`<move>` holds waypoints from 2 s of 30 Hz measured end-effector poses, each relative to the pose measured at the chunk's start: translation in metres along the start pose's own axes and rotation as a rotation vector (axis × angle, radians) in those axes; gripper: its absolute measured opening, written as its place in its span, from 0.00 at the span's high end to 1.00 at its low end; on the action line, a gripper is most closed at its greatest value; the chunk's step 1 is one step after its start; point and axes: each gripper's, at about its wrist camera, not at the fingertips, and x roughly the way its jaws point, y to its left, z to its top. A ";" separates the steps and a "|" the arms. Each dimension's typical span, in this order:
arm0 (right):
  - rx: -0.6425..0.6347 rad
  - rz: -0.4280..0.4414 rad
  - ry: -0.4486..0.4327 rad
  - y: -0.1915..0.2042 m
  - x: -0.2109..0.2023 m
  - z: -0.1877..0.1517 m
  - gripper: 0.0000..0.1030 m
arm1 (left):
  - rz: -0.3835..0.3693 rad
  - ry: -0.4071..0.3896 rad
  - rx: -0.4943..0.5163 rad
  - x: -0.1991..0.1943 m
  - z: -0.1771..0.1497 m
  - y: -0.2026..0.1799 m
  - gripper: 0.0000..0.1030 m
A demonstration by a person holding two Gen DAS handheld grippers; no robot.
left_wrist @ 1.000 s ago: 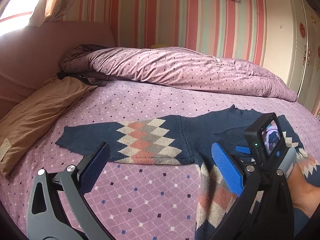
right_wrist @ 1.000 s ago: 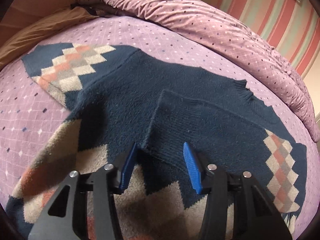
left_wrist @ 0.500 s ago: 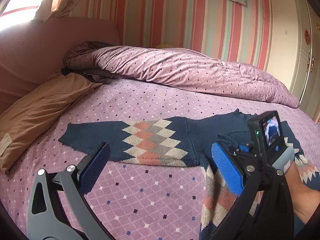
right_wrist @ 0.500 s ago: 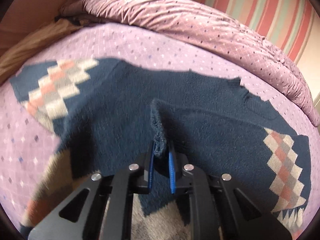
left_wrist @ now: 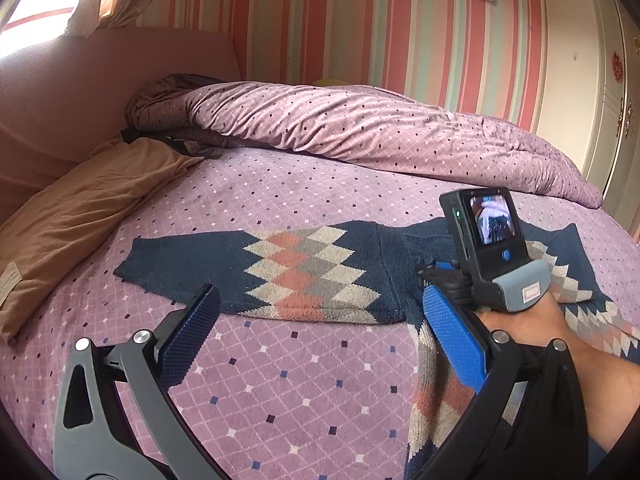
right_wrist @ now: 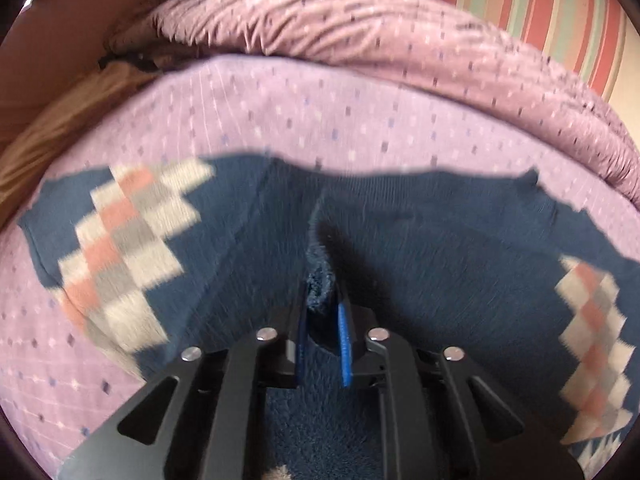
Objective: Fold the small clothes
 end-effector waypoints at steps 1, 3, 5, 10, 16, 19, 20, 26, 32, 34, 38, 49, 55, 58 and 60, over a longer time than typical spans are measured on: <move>-0.005 0.010 -0.009 0.000 -0.001 -0.003 0.62 | 0.002 0.000 0.001 0.000 0.000 0.000 0.03; -0.013 0.027 -0.033 -0.002 -0.009 -0.007 0.16 | 0.002 0.001 -0.001 0.001 -0.001 0.000 0.03; -0.022 0.038 -0.086 -0.010 -0.028 -0.012 0.11 | 0.000 0.003 -0.002 0.002 -0.002 -0.001 0.03; -0.004 -0.014 -0.163 -0.086 -0.076 -0.022 0.11 | -0.007 0.007 0.026 0.001 -0.006 -0.015 0.03; 0.189 -0.174 -0.103 -0.251 -0.095 -0.050 0.11 | -0.028 -0.001 0.086 -0.007 -0.010 -0.049 0.03; 0.296 -0.161 -0.053 -0.307 -0.085 -0.059 0.11 | -0.046 -0.004 0.126 -0.011 -0.016 -0.070 0.03; 0.314 -0.156 -0.042 -0.318 -0.081 -0.062 0.11 | -0.047 -0.004 0.136 -0.012 -0.017 -0.074 0.03; 0.347 -0.262 0.063 -0.376 -0.053 -0.092 0.03 | -0.067 -0.013 0.171 -0.016 -0.022 -0.096 0.03; 0.288 -0.338 0.013 -0.371 -0.065 -0.091 0.03 | -0.068 -0.015 0.173 -0.015 -0.023 -0.099 0.03; 0.161 -0.453 0.029 -0.359 -0.064 -0.088 0.03 | -0.068 -0.015 0.168 -0.017 -0.022 -0.097 0.03; 0.153 -0.505 0.091 -0.369 -0.053 -0.083 0.02 | -0.058 -0.030 0.154 -0.020 -0.018 -0.088 0.03; 0.221 -0.530 0.087 -0.413 -0.063 -0.085 0.02 | -0.054 -0.038 0.141 -0.021 -0.014 -0.084 0.03; 0.187 -0.395 -0.026 -0.377 -0.099 -0.109 0.02 | -0.069 -0.035 0.160 -0.023 -0.018 -0.097 0.03; 0.099 -0.519 0.039 -0.372 -0.097 -0.134 0.02 | -0.088 -0.014 0.155 -0.024 -0.020 -0.103 0.03; 0.083 -0.562 0.054 -0.378 -0.101 -0.144 0.02 | -0.083 0.003 0.136 -0.023 -0.020 -0.101 0.03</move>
